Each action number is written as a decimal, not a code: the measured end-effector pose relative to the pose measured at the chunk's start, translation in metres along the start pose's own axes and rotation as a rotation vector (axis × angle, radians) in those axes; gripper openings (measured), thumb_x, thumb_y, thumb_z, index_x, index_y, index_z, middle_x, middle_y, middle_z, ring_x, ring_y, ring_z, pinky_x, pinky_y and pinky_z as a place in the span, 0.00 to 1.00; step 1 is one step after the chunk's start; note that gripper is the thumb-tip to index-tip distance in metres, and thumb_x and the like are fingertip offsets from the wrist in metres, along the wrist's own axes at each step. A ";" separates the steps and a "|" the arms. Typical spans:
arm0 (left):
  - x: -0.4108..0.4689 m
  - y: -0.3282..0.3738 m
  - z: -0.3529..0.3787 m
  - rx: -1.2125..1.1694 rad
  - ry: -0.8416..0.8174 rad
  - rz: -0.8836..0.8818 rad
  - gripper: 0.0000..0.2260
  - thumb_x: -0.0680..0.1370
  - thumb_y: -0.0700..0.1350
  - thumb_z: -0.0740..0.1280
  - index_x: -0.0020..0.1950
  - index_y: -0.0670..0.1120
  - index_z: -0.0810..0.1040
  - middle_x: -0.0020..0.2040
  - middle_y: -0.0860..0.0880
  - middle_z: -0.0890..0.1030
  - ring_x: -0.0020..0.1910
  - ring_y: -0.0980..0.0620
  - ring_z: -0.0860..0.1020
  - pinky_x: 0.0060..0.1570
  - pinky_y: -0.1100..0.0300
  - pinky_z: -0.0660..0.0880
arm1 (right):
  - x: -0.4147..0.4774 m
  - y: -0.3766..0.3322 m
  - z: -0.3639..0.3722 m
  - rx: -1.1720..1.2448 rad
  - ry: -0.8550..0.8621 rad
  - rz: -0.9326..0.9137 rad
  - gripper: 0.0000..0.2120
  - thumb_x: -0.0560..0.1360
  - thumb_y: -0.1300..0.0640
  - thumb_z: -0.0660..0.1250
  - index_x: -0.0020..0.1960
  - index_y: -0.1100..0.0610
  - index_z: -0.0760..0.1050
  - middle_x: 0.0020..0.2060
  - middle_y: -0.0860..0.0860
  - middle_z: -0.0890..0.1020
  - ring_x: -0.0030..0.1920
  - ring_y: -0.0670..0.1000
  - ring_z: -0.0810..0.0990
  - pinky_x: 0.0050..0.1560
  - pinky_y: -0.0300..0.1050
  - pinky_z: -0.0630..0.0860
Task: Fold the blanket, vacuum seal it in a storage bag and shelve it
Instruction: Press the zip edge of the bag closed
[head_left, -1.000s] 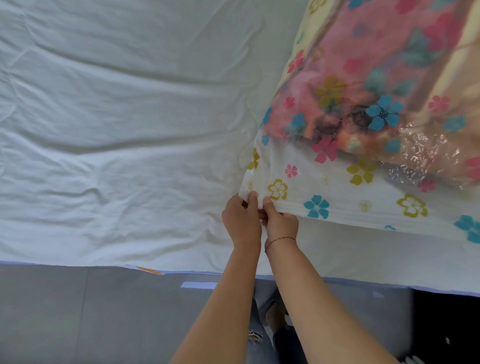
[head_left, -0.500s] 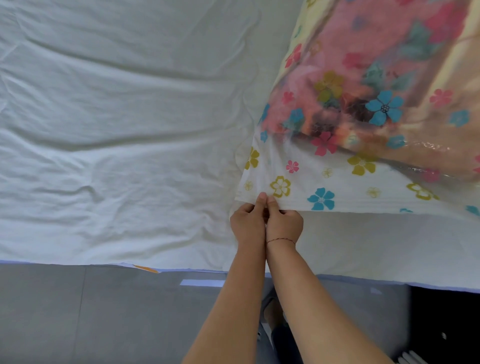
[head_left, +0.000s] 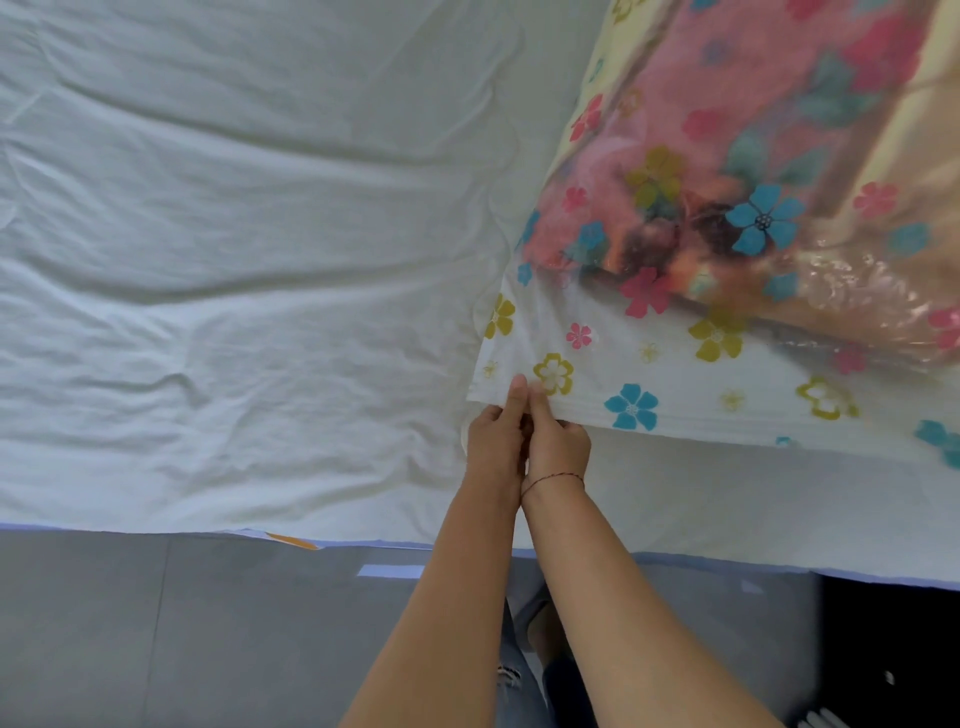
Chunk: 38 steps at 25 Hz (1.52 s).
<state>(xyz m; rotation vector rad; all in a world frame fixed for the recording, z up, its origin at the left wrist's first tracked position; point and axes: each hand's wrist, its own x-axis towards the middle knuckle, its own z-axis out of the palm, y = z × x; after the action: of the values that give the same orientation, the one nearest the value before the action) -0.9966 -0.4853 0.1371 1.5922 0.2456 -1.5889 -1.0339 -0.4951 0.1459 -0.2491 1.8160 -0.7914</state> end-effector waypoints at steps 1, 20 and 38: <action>0.002 0.002 0.000 -0.011 -0.026 -0.010 0.20 0.75 0.54 0.70 0.49 0.36 0.79 0.46 0.39 0.83 0.47 0.44 0.81 0.54 0.49 0.79 | 0.001 -0.002 0.001 0.020 -0.015 0.011 0.08 0.72 0.53 0.74 0.42 0.58 0.81 0.38 0.49 0.84 0.40 0.47 0.83 0.42 0.40 0.80; 0.001 0.007 -0.001 -0.053 0.065 0.149 0.06 0.76 0.43 0.70 0.43 0.41 0.78 0.38 0.47 0.82 0.35 0.54 0.81 0.38 0.61 0.78 | 0.017 0.003 0.000 0.443 -0.170 0.190 0.08 0.78 0.57 0.65 0.53 0.60 0.77 0.45 0.56 0.83 0.40 0.51 0.84 0.44 0.46 0.82; -0.003 0.010 -0.007 -0.132 0.110 0.062 0.16 0.78 0.48 0.67 0.33 0.42 0.71 0.26 0.49 0.73 0.24 0.56 0.72 0.27 0.65 0.73 | 0.016 0.011 0.009 0.228 -0.143 0.197 0.10 0.74 0.61 0.70 0.35 0.61 0.78 0.28 0.52 0.81 0.28 0.48 0.80 0.38 0.44 0.79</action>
<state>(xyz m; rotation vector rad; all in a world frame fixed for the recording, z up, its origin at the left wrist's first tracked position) -0.9853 -0.4861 0.1427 1.5713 0.3502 -1.4103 -1.0298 -0.4985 0.1254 0.0210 1.5729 -0.8109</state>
